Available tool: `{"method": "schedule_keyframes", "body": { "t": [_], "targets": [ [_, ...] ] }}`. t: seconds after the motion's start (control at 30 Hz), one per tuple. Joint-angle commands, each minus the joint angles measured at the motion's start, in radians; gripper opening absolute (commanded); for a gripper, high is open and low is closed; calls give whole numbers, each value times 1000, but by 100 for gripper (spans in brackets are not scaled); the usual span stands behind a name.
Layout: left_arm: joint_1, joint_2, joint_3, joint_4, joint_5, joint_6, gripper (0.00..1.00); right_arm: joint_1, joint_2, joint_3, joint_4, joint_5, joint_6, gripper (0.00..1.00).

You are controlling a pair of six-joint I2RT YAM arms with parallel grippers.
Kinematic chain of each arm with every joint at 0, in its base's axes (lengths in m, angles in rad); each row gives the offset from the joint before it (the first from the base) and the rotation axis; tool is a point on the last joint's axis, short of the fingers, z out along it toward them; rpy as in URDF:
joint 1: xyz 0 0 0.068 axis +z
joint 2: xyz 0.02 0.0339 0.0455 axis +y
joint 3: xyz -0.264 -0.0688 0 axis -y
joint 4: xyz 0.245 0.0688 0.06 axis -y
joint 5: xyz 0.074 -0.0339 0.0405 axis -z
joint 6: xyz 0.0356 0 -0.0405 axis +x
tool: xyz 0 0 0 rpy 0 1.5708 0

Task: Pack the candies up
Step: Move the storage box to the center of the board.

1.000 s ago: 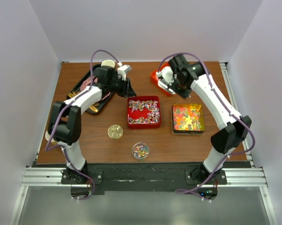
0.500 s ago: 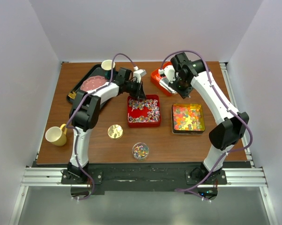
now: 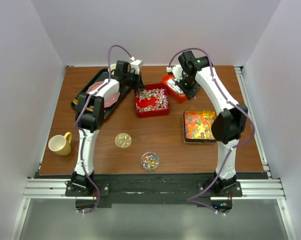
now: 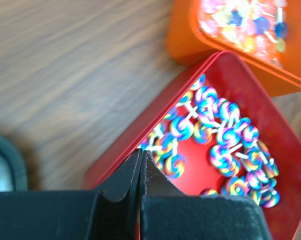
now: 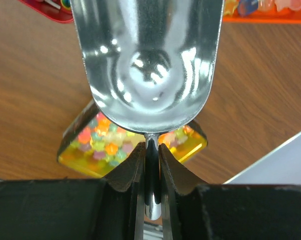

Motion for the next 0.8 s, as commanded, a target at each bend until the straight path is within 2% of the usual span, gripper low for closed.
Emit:
{"method": "schedule_keyframes", "body": {
  "t": [0.0, 0.1, 0.17, 0.2, 0.23, 0.3, 0.33, 0.43, 0.63, 0.77],
  "targets": [
    [16, -25, 42, 26, 15, 69, 0, -5, 44, 115, 21, -50, 46, 0],
    [-5, -79, 12, 32, 80, 91, 0, -11, 87, 159, 32, -43, 64, 0],
    [-36, -114, -48, 117, 141, 62, 17, -22, 95, 184, 44, -26, 80, 0],
    [-48, -145, -71, 157, 156, 42, 32, -26, 94, 193, 49, -12, 86, 0],
    [-59, -156, -109, 255, 170, -14, 37, -31, 94, 202, 53, 9, 98, 0],
    [-94, -148, -119, 324, 184, -93, 44, -52, 81, 230, 67, 32, 106, 0],
    [-105, -136, -107, 375, 180, -187, 45, -63, 75, 238, 72, 54, 118, 0],
    [-145, -101, -97, 491, 138, -327, 43, -97, 40, 232, 84, 55, 132, 0],
    [-263, -32, 22, 507, -7, -339, 40, -137, -55, 97, 79, 57, 137, 0],
    [-327, 36, 90, 470, -168, -294, 40, -169, -89, 72, 78, 51, 138, 0]
  ]
}}
